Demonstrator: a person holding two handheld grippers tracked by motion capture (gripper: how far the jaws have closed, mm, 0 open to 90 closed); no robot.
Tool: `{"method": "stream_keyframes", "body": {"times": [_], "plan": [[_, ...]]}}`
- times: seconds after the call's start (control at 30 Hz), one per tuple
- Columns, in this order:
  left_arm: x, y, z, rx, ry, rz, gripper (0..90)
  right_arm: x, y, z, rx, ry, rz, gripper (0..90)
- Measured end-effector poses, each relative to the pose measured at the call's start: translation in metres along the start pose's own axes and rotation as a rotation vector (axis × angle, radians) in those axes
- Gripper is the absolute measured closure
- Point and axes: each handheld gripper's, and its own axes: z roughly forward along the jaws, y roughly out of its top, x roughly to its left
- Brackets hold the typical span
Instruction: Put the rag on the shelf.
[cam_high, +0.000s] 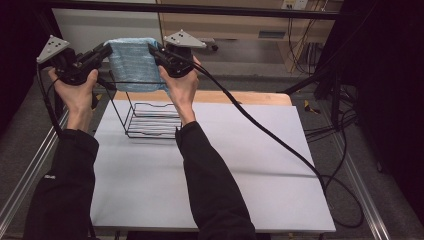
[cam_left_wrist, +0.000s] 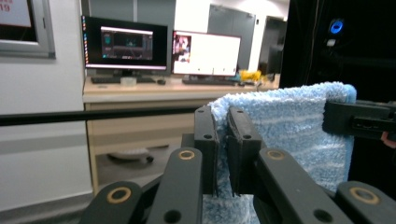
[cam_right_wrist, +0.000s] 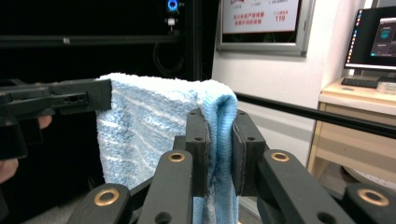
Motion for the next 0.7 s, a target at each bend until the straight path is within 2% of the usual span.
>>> {"method": "stream_keyframes", "body": {"times": [0.1, 0.4, 0.5, 0.7], "plan": [[0.001, -0.004, -0.002, 0.0, -0.01, -0.008, 83.4, 0.0, -0.006, -0.001, 0.007, 0.007, 0.015, 79.7], [0.0, -0.018, -0.01, 0.026, -0.047, 0.013, 83.3, 0.001, -0.019, -0.006, 0.037, 0.017, 0.022, 79.5], [0.0, -0.022, -0.013, 0.044, -0.056, 0.016, 83.3, 0.002, -0.023, -0.01, 0.045, 0.032, 0.028, 79.3], [-0.001, -0.024, -0.024, 0.051, -0.08, 0.026, 83.1, 0.005, -0.028, -0.016, 0.056, 0.061, 0.025, 79.0]]}}
